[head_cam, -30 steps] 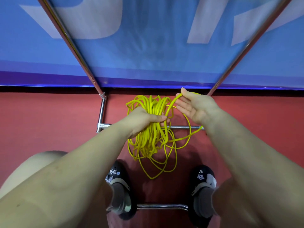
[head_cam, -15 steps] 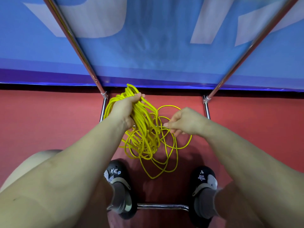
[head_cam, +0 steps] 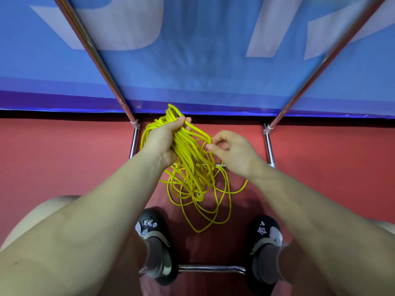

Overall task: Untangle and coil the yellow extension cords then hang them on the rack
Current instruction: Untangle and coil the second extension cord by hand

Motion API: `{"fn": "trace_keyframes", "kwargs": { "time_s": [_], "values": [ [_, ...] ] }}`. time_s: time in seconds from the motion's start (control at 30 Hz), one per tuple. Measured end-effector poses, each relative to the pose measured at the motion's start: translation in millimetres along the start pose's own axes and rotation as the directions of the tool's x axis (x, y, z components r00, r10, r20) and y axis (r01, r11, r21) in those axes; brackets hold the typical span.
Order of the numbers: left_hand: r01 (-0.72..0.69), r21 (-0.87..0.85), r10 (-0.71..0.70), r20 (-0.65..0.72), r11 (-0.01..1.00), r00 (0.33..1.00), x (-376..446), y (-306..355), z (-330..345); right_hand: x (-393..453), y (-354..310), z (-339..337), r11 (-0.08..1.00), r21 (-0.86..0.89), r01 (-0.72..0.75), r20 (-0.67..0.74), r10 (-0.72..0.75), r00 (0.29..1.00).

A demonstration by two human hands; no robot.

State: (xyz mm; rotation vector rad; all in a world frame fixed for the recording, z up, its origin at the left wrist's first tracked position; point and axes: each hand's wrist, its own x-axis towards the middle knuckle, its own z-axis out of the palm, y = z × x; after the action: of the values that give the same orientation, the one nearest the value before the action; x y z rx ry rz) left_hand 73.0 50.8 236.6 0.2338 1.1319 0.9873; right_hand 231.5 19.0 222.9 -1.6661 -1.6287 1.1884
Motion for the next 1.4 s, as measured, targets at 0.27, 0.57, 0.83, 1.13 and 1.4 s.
{"fn": "trace_keyframes", "kwargs": {
  "time_s": [0.27,0.57,0.83,1.13,1.4],
  "values": [
    [0.017,0.098,-0.013,-0.041,0.995,0.999,3,-4,-3,5,-21,-35,0.951,0.253,-0.176,0.049,0.169,0.984],
    [-0.031,0.586,-0.100,0.189,0.809,0.977,-11,-17,-6,10,-26,-44,0.755,0.502,-0.422,0.152,0.403,0.902],
    [-0.188,0.715,-0.100,0.339,0.673,0.935,-19,-28,2,14,-25,-50,0.358,0.819,-0.448,0.198,0.556,0.807],
    [-0.174,0.656,-0.106,0.365,0.735,0.925,-17,-35,5,14,-25,-51,0.198,0.905,-0.376,0.219,0.541,0.812],
    [0.004,0.337,-0.046,0.117,0.941,0.992,-5,-24,3,-3,-10,-27,0.949,-0.173,-0.264,0.261,0.303,0.917]
  ]
}}
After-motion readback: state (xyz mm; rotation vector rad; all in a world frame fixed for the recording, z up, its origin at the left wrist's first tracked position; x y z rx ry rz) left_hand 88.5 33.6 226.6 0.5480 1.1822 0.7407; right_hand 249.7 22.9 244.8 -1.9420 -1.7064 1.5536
